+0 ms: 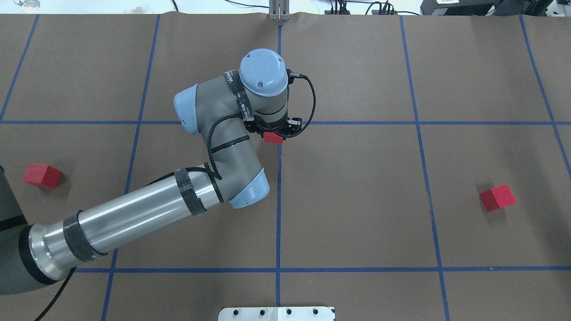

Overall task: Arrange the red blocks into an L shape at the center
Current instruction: 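Carry the red cube with the left gripper to the central grid intersection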

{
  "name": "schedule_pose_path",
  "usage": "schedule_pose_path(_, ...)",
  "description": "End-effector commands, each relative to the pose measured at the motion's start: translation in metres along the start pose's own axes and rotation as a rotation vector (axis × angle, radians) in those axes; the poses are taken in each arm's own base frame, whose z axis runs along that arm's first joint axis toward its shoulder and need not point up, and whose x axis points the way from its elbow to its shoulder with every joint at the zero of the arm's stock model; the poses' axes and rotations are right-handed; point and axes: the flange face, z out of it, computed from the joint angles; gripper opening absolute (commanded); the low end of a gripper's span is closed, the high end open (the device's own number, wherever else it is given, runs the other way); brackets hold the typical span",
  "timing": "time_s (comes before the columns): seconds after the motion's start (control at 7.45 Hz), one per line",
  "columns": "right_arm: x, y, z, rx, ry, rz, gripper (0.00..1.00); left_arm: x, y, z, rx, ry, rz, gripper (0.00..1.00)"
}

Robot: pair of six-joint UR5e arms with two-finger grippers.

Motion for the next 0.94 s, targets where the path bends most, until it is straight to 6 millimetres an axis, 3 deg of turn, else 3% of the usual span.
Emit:
schedule_pose_path(0.0, 0.001, -0.001, 0.001, -0.002, 0.000, 0.001, 1.00, 0.001, -0.006, 0.007, -0.007, -0.015, -0.006, 0.00)
schedule_pose_path(0.8, -0.001, -0.003, 0.002, -0.003, 0.002, -0.004, 1.00, 0.005, -0.011, 0.023, -0.007, -0.015, -0.025, 0.00)
